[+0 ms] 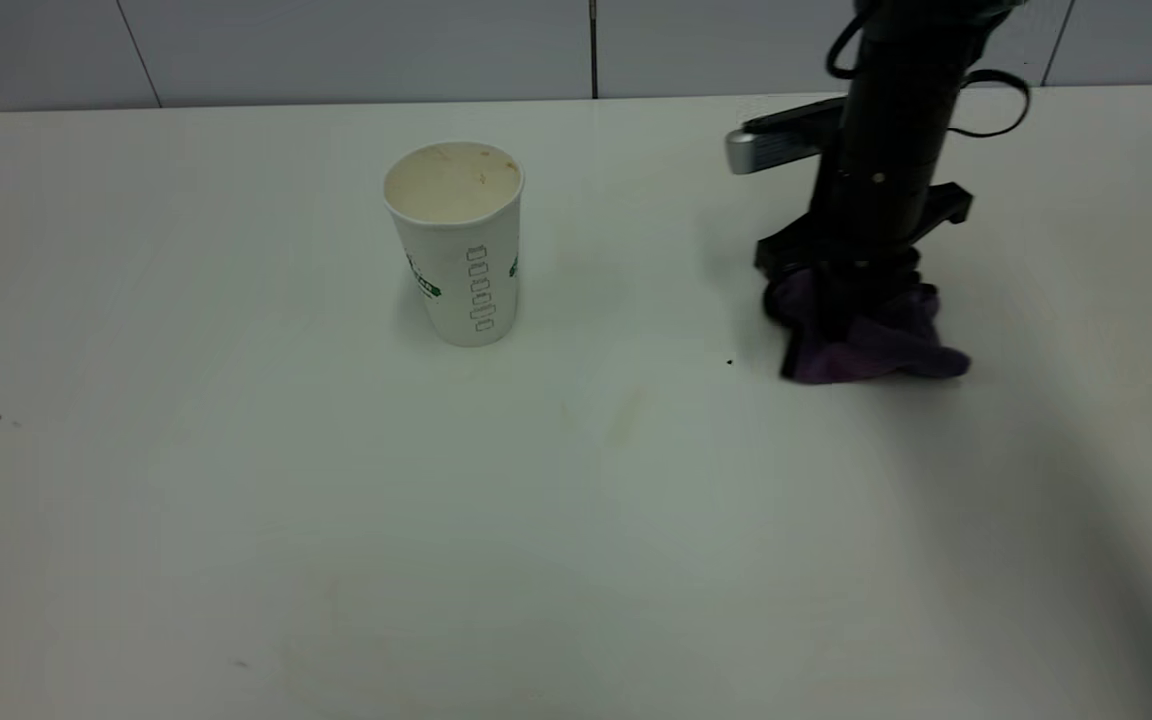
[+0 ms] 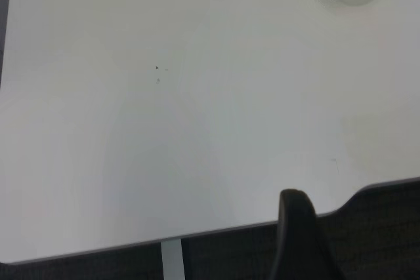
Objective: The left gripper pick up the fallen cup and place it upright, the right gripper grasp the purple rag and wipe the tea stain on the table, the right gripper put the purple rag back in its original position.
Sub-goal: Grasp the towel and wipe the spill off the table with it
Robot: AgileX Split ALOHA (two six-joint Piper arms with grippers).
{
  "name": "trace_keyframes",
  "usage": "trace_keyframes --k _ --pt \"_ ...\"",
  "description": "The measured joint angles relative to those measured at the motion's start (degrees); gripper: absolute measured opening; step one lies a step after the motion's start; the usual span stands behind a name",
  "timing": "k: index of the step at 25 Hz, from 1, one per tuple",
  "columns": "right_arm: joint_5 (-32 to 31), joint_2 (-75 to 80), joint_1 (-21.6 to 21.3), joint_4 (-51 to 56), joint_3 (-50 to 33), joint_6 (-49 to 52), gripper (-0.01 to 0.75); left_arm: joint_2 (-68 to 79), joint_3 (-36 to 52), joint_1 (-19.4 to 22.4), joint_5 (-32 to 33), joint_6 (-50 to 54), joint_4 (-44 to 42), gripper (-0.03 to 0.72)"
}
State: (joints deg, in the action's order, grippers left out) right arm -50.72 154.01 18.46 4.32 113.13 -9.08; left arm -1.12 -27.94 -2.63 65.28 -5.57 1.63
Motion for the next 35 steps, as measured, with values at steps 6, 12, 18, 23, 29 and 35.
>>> trace_keyframes --k 6,12,18,23,29,35 --pt "0.1 0.0 12.3 2.5 0.0 -0.1 0.071 0.0 0.0 0.0 0.0 0.1 0.0 0.478" --pt "0.4 0.1 23.1 2.9 -0.2 -0.1 0.071 0.0 0.0 0.0 0.0 0.1 0.0 0.478" --pt "0.2 0.1 23.7 -2.1 -0.3 3.5 0.073 0.0 0.0 0.0 0.0 0.1 0.0 0.478" --pt "0.0 0.0 15.3 -6.6 -0.3 5.8 0.073 0.0 0.0 0.0 0.0 0.1 0.0 0.478" --pt "-0.5 0.0 2.8 -7.2 -0.3 5.8 0.075 0.0 0.0 0.0 0.0 0.1 0.0 0.478" --pt "-2.1 -0.1 -7.0 -7.3 -0.3 5.1 0.077 0.0 0.0 0.0 0.0 0.1 0.0 0.478"
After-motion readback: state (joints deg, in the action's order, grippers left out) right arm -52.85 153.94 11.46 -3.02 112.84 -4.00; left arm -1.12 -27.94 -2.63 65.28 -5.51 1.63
